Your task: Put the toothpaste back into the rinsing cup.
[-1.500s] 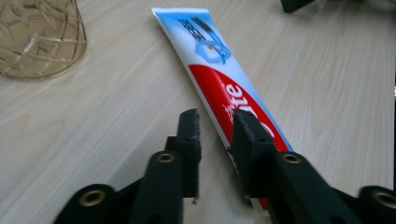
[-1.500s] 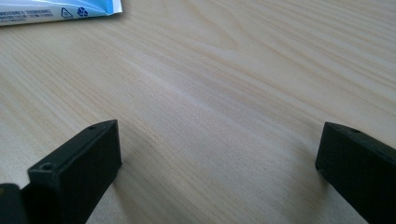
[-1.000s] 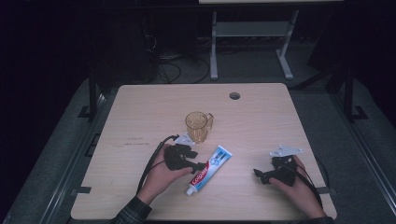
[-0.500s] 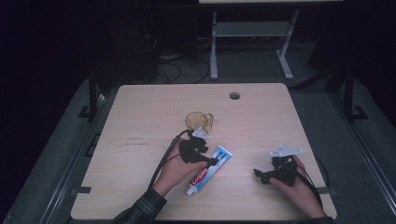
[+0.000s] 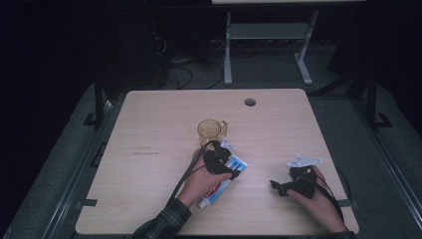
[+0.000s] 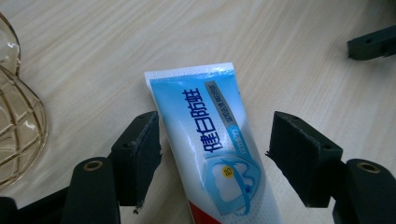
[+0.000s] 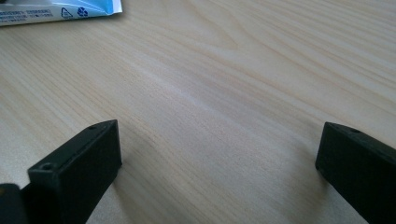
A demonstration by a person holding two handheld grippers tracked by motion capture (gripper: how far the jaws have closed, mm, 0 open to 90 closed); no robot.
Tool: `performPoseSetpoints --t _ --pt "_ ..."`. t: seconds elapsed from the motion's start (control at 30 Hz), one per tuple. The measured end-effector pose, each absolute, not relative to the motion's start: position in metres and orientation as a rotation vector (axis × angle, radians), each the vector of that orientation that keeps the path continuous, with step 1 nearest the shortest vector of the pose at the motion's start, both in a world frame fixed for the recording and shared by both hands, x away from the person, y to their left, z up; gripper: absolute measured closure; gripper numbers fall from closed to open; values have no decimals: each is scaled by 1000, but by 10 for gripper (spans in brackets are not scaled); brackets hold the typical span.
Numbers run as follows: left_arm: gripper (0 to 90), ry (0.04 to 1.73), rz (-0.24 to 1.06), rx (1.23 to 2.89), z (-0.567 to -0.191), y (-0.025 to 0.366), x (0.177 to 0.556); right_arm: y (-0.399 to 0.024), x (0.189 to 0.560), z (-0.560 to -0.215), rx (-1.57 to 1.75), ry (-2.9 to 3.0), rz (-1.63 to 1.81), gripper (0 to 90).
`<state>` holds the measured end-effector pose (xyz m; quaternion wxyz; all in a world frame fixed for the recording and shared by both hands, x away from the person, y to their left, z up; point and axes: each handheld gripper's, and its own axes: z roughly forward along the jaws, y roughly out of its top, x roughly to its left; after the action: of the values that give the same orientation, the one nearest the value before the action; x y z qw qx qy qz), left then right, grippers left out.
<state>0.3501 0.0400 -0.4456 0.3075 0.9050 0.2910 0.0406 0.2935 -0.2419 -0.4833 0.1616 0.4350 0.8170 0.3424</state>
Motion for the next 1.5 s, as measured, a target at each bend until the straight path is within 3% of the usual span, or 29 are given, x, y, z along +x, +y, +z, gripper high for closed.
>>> performPoseSetpoints --t 0.37,0.6,0.67,0.9,1.17,1.5 --pt "326 762 222 2470 -456 26 345 -242 293 -483 1242 2332 978 0" --pt "347 759 226 2476 -455 26 345 -242 293 -483 1240 2333 978 0" --pt "424 762 223 2481 -454 27 344 -242 293 -483 1240 2333 978 0" --pt "492 752 215 2481 -453 29 346 -242 293 -483 1241 2332 978 0" --pt "646 722 168 2477 -452 33 346 -242 293 -483 1241 2332 978 0" --pt "707 671 139 2467 -450 37 348 -242 293 -483 1242 2332 978 0"
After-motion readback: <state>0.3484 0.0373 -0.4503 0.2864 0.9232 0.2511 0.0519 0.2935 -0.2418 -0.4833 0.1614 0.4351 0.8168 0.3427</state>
